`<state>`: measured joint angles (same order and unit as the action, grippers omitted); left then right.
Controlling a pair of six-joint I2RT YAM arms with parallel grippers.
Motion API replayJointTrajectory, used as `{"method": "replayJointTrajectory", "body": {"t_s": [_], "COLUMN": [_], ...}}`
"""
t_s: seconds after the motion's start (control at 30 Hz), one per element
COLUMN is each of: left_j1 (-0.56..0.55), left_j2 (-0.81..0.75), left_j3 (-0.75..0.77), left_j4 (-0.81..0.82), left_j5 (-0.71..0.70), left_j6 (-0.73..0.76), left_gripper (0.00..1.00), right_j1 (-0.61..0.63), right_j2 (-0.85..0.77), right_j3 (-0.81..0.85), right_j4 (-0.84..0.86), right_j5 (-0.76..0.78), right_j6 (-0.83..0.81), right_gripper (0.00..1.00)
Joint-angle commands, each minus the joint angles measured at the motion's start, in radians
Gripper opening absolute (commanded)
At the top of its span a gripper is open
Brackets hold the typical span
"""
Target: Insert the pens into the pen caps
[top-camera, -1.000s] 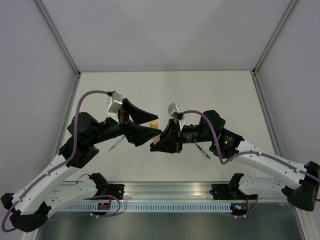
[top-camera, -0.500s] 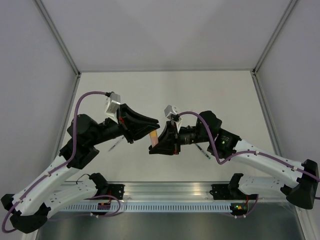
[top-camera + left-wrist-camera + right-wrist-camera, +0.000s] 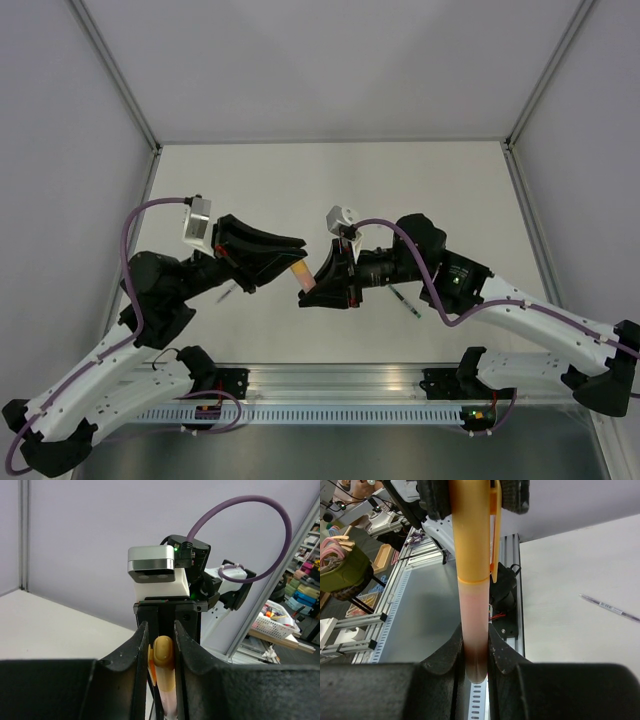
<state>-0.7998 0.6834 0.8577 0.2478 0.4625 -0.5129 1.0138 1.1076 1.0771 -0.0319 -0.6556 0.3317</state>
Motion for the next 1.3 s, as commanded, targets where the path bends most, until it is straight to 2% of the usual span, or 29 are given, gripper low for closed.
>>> {"method": "replayJointTrajectory", "body": {"t_s": [0.0, 0.23, 0.47, 0.57, 0.63, 0.67, 0.73, 0.8, 0.83, 0.9, 0.93, 1.0, 1.1, 1.17, 1.2, 1.27], "left_j1": [-0.016, -0.016, -0.016, -0.018, -0.018, -0.016, -0.015, -0.015, -0.015, -0.015, -0.015, -0.015, -0.015, -0.015, -0.015, -0.015], "left_j2": [0.022, 0.024, 0.038, 0.045, 0.048, 0.050, 0.045, 0.048, 0.048, 0.060, 0.070, 0.111, 0.136, 0.151, 0.160, 0.188], "left_j3": [-0.072, -0.098, -0.118, -0.112, -0.074, -0.054, 0.016, 0.073, 0.137, 0.249, 0.294, 0.425, 0.519, 0.529, 0.523, 0.491], "left_j4": [-0.055, -0.065, -0.071, -0.064, -0.114, -0.143, -0.223, -0.280, -0.327, -0.389, -0.454, -0.543, -0.642, -0.677, -0.692, -0.731], "left_j5": [0.183, 0.176, 0.177, 0.177, 0.137, 0.090, 0.032, -0.033, -0.059, -0.133, -0.148, -0.208, -0.278, -0.307, -0.320, -0.385], "left_j6": [-0.101, -0.113, -0.101, -0.101, -0.076, -0.066, -0.049, -0.039, -0.036, -0.009, 0.007, 0.043, 0.079, 0.099, 0.099, 0.093], "left_gripper": [0.02, 0.02, 0.02, 0.02, 0.03, 0.09, 0.32, 0.43, 0.54, 0.56, 0.61, 0.63, 0.71, 0.83, 0.97, 1.00], "right_j1": [-0.021, -0.023, -0.043, -0.046, -0.044, -0.046, -0.046, -0.044, -0.046, -0.047, -0.047, -0.058, -0.064, -0.070, -0.073, -0.076], "right_j2": [-0.020, 0.058, 0.080, 0.101, 0.110, 0.112, 0.097, 0.075, 0.071, 0.055, 0.045, 0.020, 0.018, 0.034, 0.043, 0.099], "right_j3": [0.133, 0.276, 0.337, 0.385, 0.400, 0.393, 0.312, 0.261, 0.233, 0.190, 0.164, 0.089, -0.021, -0.078, -0.118, -0.152], "right_j4": [0.193, 0.155, 0.135, 0.103, 0.057, 0.038, 0.035, -0.050, -0.084, -0.179, -0.193, -0.224, -0.227, -0.195, -0.185, -0.162], "right_j5": [0.172, 0.174, 0.212, 0.189, 0.160, 0.148, 0.132, 0.154, 0.178, 0.204, 0.249, 0.272, 0.373, 0.473, 0.509, 0.609], "right_j6": [-0.014, -0.037, -0.052, -0.057, -0.054, -0.062, -0.078, -0.135, -0.154, -0.203, -0.207, -0.211, -0.177, -0.117, -0.096, -0.005], "right_gripper": [0.00, 0.00, 0.00, 0.00, 0.00, 0.00, 0.00, 0.00, 0.00, 0.00, 0.00, 0.00, 0.00, 0.00, 0.00, 0.00]}}
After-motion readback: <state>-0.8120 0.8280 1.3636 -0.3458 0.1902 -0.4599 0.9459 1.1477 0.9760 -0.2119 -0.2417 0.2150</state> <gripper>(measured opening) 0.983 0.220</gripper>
